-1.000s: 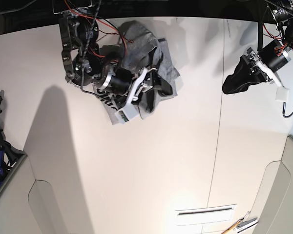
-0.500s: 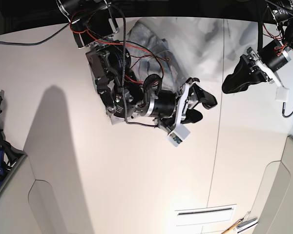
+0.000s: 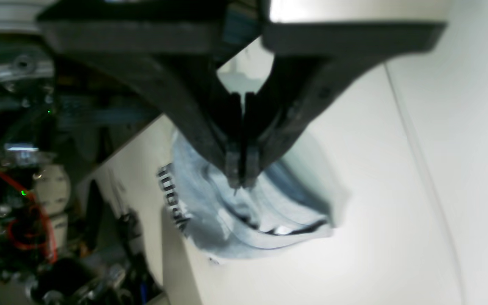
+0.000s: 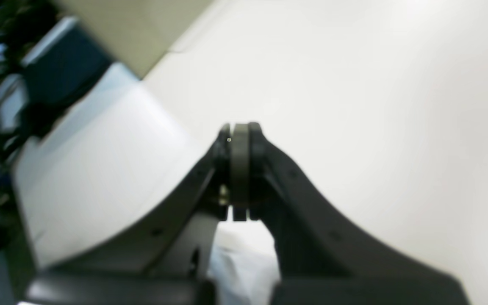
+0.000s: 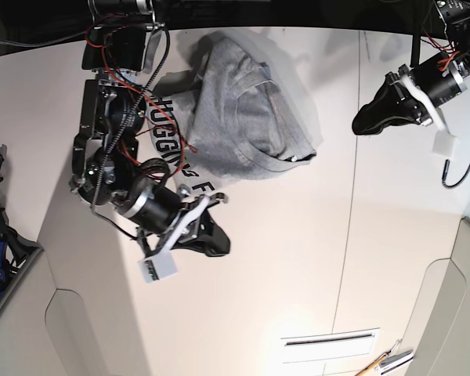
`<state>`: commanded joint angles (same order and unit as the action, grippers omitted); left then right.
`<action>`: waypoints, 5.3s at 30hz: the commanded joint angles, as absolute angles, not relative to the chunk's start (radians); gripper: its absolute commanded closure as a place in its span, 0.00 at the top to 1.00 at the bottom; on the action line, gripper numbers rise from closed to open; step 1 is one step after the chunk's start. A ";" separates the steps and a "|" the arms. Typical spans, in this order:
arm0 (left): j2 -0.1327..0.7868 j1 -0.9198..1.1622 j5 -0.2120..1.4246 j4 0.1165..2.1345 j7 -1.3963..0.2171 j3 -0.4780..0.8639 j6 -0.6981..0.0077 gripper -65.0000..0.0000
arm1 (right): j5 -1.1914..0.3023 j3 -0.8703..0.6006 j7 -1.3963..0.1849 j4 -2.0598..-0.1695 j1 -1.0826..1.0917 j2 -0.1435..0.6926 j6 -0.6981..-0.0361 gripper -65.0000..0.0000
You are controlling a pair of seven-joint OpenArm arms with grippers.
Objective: Fold the T-shirt properly
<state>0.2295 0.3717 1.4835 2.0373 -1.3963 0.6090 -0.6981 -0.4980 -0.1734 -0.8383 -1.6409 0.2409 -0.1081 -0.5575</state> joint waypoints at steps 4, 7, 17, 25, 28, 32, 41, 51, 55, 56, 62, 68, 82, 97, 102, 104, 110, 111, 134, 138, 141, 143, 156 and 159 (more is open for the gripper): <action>0.229 0.371 1.436 2.049 -1.365 0.442 -0.698 0.00 | -0.497 -0.238 -0.822 -1.640 0.241 -0.010 -0.558 0.00; 0.229 0.371 1.296 2.049 -1.284 0.298 -0.698 0.00 | -0.497 -0.240 -0.811 -1.639 0.241 0.053 -0.558 0.00; 0.137 0.364 0.996 2.048 -1.048 -0.063 -0.698 0.00 | -0.555 -0.239 -0.736 -1.427 0.241 0.136 -0.578 0.00; 0.116 0.363 0.902 2.045 -1.028 -0.106 -0.698 0.00 | -0.571 -0.179 -0.703 -1.383 0.253 0.135 -0.584 0.00; 0.116 0.363 0.897 2.027 -1.027 -0.106 -0.698 0.00 | -0.514 -0.144 -0.685 -1.383 0.254 0.135 -0.584 0.00; 0.116 0.363 0.897 1.969 -1.013 -0.106 -0.698 0.00 | -0.496 -0.110 -0.672 -1.383 0.255 0.135 -0.584 0.00; 0.117 0.366 0.896 1.921 -1.120 -0.106 -0.698 0.00 | -0.423 0.056 -0.594 -1.382 0.255 0.135 -0.584 0.00; 0.157 0.353 0.733 1.805 -1.089 -0.102 -0.698 0.00 | -0.299 0.204 -0.544 -1.249 0.259 0.136 -0.580 0.00; 0.201 0.289 0.646 1.755 -1.048 -0.102 -0.698 0.00 | -0.311 0.202 -0.551 -1.247 0.258 0.152 -0.580 0.00; 0.206 0.268 0.637 1.731 -1.047 -0.102 -0.698 0.00 | -0.325 0.202 -0.556 -1.247 0.257 0.159 -0.580 0.00; 0.234 0.081 0.601 1.537 -1.027 -0.102 -0.698 0.00 | -0.385 0.190 -0.590 -1.247 0.257 0.181 -0.580 0.00; 0.236 -0.142 0.598 1.386 -1.005 -0.102 -0.698 0.00 | -0.413 0.187 -0.610 -1.247 0.242 0.180 -0.580 0.00; 0.256 -0.302 0.591 1.374 -1.007 -0.102 -0.698 0.00 | -0.563 0.187 -0.693 -1.248 0.218 0.179 -0.580 0.00; 0.458 -0.219 0.898 1.537 -1.104 -0.102 -0.698 0.00 | -0.672 -0.068 -0.862 -1.326 0.189 0.225 -0.592 0.00; 0.485 -0.049 0.902 1.691 -1.105 -0.042 -0.698 0.00 | -0.731 -0.086 -0.862 -1.442 0.060 0.350 -0.592 0.00; 0.484 0.049 0.902 1.763 -1.104 0.014 -0.698 0.00 | -0.745 -0.086 -0.865 -1.515 -0.009 0.393 -0.592 0.00; 0.480 0.375 0.902 1.972 -1.104 0.199 -0.698 0.00 | -0.746 -0.086 -0.865 -1.702 -0.195 0.495 -0.591 0.00; 0.474 0.435 0.902 2.004 -1.104 0.228 -0.698 0.00 | -0.749 -0.086 -0.866 -1.724 -0.225 0.511 -0.591 0.00; 0.324 1.090 0.841 2.029 -1.094 0.424 -0.698 0.00 | -1.013 -0.030 -0.985 -1.765 -0.743 0.789 -0.607 0.00; 0.253 1.118 0.725 1.970 -1.045 0.422 -0.698 0.00 | -1.010 0.099 -0.989 -1.759 -0.743 0.854 -0.606 0.00; 0.247 1.139 0.655 1.920 -0.992 0.398 -0.698 0.00 | -0.993 0.223 -0.982 -1.743 -0.743 0.875 -0.598 0.00; 0.254 1.153 0.588 1.868 -0.922 0.357 -0.698 0.04 | -0.918 0.297 -0.909 -1.721 -0.742 0.872 -0.597 0.00; 0.395 0.862 0.220 1.108 -0.461 -0.175 -0.632 0.09 | -0.272 0.736 -0.695 -1.321 -0.555 0.717 -0.598 0.00; 0.387 0.728 0.220 0.931 -0.425 -0.274 -0.633 0.09 | -0.227 0.751 -0.694 -1.195 -0.502 0.652 -0.598 0.00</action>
<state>0.3874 0.7284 0.2203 0.9306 -0.4252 -0.2745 -0.6327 -0.2272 0.7506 -0.6945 -1.1954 -0.5018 0.6521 -0.5983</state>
